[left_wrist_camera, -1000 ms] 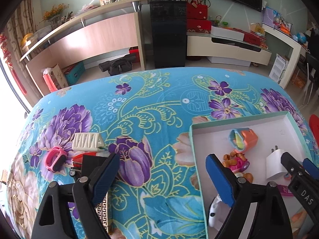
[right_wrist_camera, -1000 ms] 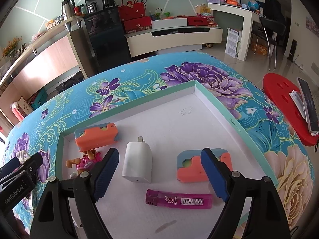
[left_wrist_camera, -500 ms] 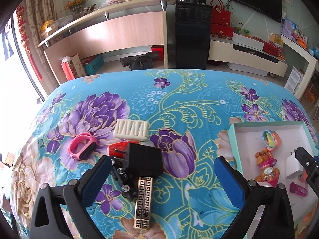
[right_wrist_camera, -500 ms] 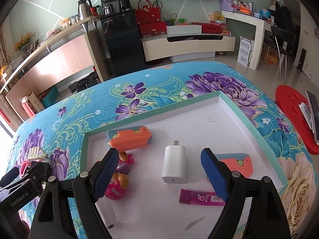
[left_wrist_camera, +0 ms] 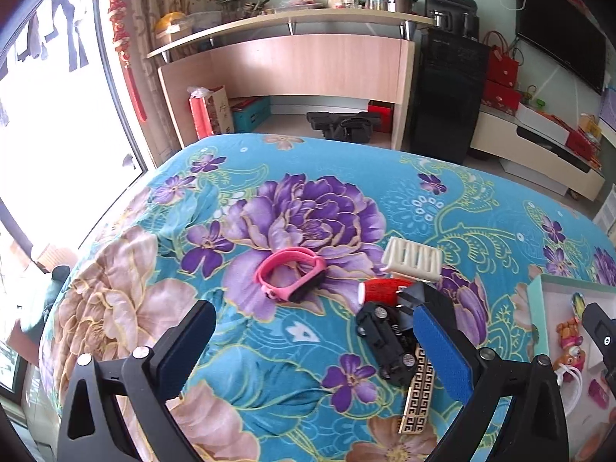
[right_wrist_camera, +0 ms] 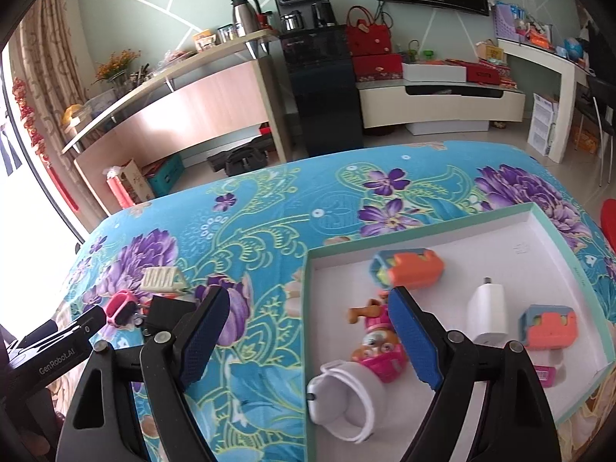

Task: Organize rigid objects
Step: 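Move both grippers back over the remaining objects on the bed, then grasp the black-and-gold patterned bar with the right gripper while the left gripper grasps the black toy car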

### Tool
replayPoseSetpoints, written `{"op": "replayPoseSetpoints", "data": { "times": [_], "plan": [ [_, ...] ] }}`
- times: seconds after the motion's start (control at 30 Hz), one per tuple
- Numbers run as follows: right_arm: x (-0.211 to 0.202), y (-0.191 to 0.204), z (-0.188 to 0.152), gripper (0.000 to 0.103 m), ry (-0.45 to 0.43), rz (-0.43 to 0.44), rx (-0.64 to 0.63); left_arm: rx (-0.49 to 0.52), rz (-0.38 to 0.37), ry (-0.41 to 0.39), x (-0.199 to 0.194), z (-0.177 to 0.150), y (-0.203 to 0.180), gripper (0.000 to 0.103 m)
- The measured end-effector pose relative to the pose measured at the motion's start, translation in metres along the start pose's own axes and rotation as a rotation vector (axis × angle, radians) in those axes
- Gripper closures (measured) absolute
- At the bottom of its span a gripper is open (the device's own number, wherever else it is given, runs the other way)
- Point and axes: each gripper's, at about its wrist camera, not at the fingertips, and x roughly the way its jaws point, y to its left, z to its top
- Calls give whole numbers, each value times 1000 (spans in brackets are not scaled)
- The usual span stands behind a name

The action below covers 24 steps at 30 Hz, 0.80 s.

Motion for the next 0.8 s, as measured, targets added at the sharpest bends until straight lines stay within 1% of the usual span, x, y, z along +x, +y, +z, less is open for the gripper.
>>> {"op": "replayPoseSetpoints", "data": {
  "times": [0.17,0.33,0.57,0.8],
  "plan": [
    [6,31,-6,18,2,53,-65,-62,22,1,0,-1,31,0],
    [18,55,-14,18,42,108,-100,-123,31,10,4,-3,56,0],
    [38,82,-30,18,125,110,-172,-177,33,53,16,-10,76,0],
    [57,100,-48,18,212,107,-232,-185,15,98,29,-16,76,0]
  ]
}}
